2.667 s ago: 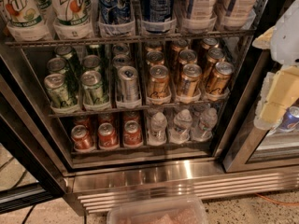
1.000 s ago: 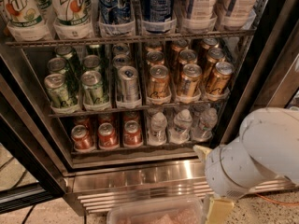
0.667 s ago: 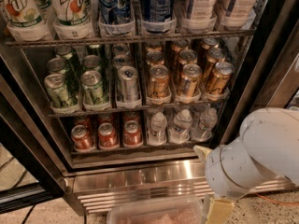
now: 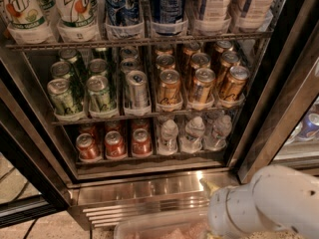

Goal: Pick coke can from bottom shelf of fridge

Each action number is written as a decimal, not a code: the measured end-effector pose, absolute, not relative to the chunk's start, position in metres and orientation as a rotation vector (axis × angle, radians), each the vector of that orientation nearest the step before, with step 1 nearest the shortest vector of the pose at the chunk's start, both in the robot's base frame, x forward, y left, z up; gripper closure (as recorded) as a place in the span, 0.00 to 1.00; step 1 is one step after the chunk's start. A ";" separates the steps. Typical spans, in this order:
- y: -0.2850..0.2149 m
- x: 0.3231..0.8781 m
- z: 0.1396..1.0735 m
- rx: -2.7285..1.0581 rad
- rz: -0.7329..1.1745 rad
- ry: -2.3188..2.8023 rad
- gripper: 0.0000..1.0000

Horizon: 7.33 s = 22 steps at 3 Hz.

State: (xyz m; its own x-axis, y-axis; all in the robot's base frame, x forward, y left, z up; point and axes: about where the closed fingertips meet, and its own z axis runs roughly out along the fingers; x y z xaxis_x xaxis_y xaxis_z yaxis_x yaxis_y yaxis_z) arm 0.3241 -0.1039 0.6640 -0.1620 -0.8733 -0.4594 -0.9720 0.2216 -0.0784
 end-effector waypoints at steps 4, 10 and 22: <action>-0.032 0.409 0.613 -1.457 0.329 1.832 0.00; 0.003 0.459 0.583 -1.027 0.185 1.636 0.38; 0.026 0.620 0.592 -0.381 0.050 1.488 0.67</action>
Offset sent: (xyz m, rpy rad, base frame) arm 0.1032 0.0693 -0.0603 0.2875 -0.3324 -0.1146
